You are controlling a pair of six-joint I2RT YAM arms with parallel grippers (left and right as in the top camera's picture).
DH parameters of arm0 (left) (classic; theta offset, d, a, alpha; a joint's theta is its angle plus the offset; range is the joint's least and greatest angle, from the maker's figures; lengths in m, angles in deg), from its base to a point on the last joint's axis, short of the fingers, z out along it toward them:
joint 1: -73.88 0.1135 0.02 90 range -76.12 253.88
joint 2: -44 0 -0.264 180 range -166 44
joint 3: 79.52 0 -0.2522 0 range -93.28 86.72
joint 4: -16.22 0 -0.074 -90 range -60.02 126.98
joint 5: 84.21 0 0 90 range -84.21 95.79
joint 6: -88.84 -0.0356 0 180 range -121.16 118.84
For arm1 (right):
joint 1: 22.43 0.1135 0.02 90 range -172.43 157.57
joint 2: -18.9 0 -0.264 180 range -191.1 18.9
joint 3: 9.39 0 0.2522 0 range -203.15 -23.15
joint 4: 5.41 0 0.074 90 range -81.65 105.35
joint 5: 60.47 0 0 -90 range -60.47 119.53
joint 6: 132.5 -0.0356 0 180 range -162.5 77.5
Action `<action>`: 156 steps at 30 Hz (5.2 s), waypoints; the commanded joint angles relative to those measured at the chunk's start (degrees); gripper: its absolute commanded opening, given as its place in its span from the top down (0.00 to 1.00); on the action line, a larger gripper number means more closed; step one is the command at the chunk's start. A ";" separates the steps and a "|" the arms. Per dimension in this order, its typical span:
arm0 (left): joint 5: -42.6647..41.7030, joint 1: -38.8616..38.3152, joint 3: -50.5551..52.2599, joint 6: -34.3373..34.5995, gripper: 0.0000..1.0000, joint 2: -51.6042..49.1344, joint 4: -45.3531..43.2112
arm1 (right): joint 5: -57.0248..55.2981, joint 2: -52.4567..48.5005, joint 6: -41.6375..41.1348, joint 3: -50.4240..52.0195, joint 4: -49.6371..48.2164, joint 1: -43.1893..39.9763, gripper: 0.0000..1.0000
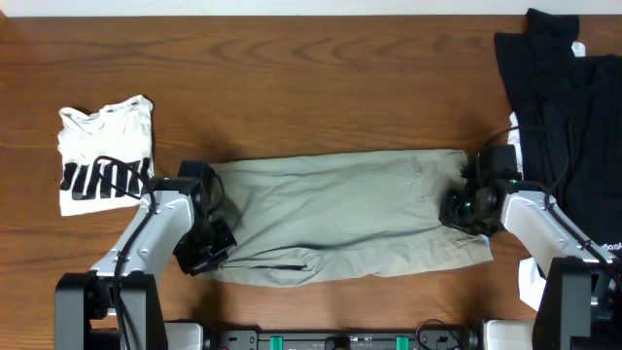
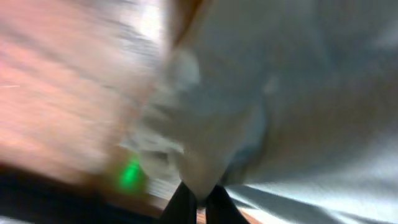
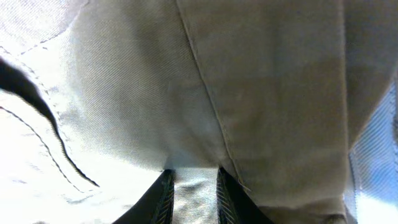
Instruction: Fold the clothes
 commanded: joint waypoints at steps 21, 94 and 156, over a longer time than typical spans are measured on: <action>13.42 0.46 0.55 3.91 0.32 -0.33 -7.91 | -5.68 -2.93 -2.05 2.69 -9.22 -0.83 0.77; -11.02 9.16 -30.45 -16.94 0.94 2.14 -6.62 | -15.45 22.91 0.57 -12.46 13.05 -1.60 0.67; -17.84 -22.88 -30.45 -10.23 0.70 -0.70 -17.42 | 21.22 17.29 11.37 -12.31 18.97 1.14 0.46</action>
